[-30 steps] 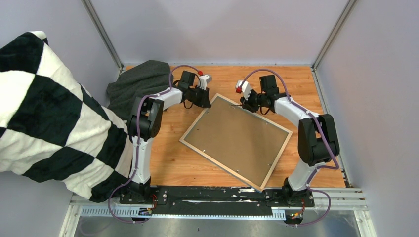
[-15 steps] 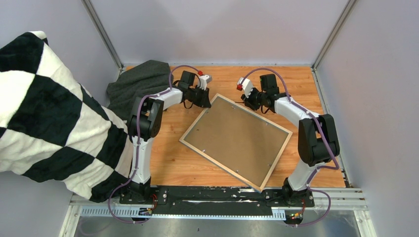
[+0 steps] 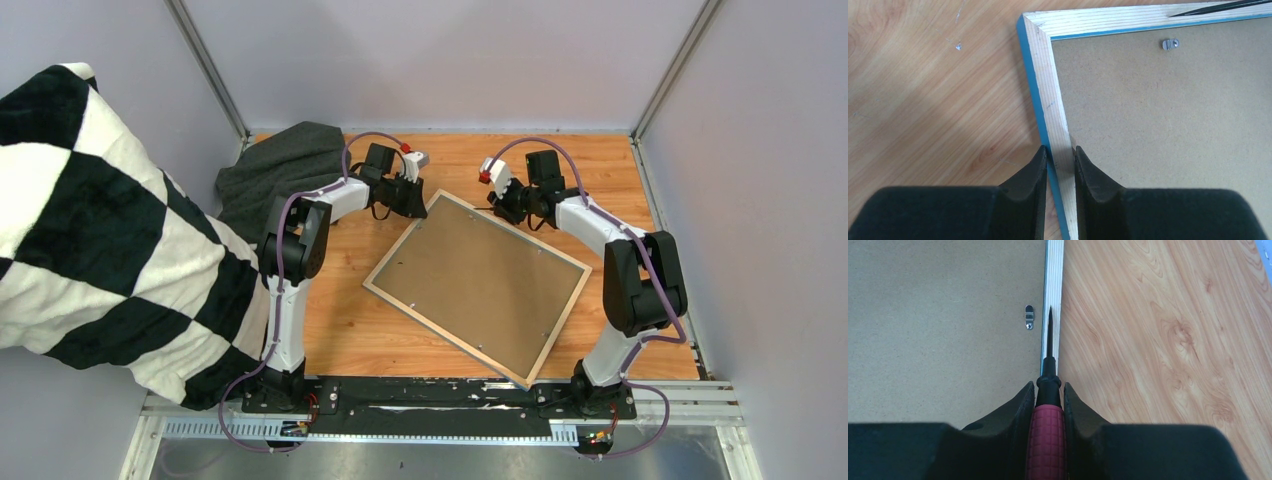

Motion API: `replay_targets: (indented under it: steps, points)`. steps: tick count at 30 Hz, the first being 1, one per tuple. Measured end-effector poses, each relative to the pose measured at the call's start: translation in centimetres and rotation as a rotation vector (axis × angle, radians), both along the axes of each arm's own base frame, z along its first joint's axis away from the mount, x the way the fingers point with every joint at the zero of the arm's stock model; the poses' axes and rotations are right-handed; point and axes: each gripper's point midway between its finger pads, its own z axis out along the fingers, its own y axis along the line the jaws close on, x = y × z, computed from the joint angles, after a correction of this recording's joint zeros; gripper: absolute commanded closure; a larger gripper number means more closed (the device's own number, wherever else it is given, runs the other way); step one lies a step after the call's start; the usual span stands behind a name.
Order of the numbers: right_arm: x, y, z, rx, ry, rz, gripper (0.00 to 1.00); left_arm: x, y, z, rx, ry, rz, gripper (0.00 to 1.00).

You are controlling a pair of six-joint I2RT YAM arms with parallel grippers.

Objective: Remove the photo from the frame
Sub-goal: Release the photo frame item from the photo frame.

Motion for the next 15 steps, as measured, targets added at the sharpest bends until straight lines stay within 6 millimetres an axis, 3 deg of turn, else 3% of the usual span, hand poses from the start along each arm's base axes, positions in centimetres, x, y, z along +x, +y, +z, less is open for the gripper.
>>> replay_targets:
  steps: [15]
  points:
    - [-0.25,0.16,-0.10,0.006,0.009,0.011,1.00,0.00,0.00,-0.02,0.000,0.000,0.000,1.00]
